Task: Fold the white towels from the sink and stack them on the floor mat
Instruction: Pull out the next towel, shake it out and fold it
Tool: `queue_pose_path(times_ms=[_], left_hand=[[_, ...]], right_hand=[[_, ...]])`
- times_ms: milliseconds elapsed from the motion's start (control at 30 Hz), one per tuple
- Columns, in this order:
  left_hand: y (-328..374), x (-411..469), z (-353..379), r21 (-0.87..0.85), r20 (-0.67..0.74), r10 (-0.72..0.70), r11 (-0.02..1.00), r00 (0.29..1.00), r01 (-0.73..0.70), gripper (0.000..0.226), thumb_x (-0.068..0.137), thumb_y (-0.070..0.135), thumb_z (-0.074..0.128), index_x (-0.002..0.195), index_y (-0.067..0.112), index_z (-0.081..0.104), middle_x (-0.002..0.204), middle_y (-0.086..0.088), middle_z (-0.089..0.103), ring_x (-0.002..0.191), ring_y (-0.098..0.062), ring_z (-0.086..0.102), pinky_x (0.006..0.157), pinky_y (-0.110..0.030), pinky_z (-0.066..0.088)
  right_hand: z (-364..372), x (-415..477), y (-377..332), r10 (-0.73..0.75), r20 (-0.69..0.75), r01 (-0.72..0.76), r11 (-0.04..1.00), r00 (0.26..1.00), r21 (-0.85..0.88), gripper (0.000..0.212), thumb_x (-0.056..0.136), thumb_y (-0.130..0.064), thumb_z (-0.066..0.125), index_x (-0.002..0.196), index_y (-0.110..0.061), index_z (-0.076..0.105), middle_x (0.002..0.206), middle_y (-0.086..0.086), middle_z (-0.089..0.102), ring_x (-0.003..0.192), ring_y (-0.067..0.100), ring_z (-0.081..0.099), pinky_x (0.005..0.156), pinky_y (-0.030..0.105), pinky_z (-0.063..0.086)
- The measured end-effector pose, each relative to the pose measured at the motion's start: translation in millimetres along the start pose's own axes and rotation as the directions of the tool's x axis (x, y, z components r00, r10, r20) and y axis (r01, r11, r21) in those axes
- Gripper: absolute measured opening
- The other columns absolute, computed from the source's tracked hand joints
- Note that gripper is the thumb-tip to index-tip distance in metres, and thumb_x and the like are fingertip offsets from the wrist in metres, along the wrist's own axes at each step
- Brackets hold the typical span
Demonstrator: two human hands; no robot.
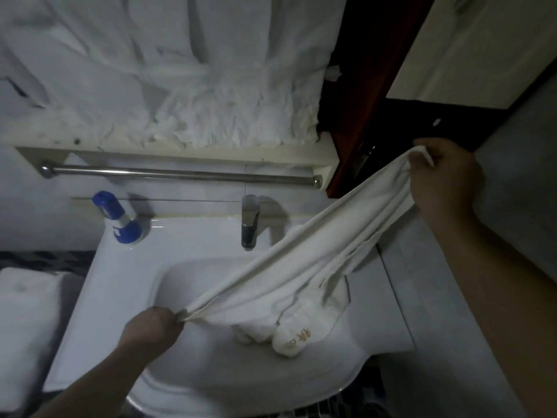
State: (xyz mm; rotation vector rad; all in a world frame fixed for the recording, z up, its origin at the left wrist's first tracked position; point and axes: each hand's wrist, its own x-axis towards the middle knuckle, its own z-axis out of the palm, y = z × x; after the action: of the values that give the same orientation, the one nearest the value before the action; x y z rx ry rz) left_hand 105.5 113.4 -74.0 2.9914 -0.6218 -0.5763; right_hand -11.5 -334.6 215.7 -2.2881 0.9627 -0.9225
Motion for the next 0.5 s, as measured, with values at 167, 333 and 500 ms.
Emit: queue_pose_path(times_ms=[167,333,500], left_hand=[[-18.2,-4.0,-25.1,-0.336,0.049,-0.066,0.939,0.997,0.079,0.027,0.078,0.056,0.074,0.091,0.033,0.081,0.081,0.0,0.077,0.084,-0.021,0.073,0.072,-0.025,0.052],[3.7,-8.6,-35.3,-0.296,0.163,-0.15,0.935,0.975,0.193,0.065,0.088,0.078,0.036,0.077,0.025,0.071,0.089,-0.008,0.073,0.092,-0.026,0.07,0.077,-0.032,0.05],[-1.1,-5.5,-22.9,-0.438,0.135,-0.307,0.834,0.942,0.335,0.035,0.082,0.042,0.065,0.069,0.012,0.074,0.063,-0.002,0.071,0.063,-0.023,0.071,0.065,-0.029,0.057]], right_hand=[[-22.2,8.6,-10.1,0.008,-0.035,-0.009,1.0,0.999,-0.022,0.026,0.096,-0.022,0.059,0.119,-0.014,0.069,0.117,0.009,0.07,0.107,0.025,0.064,0.083,0.023,0.041],[-24.7,0.4,-23.0,0.017,-0.015,-0.016,1.0,1.0,0.022,0.025,0.097,-0.015,0.057,0.118,-0.009,0.069,0.117,0.011,0.069,0.106,0.022,0.062,0.08,0.018,0.038],[-23.9,1.7,-29.8,0.015,-0.004,-0.015,1.0,1.0,0.027,0.026,0.097,-0.018,0.057,0.119,-0.013,0.069,0.119,0.008,0.069,0.11,0.024,0.063,0.084,0.023,0.043]])
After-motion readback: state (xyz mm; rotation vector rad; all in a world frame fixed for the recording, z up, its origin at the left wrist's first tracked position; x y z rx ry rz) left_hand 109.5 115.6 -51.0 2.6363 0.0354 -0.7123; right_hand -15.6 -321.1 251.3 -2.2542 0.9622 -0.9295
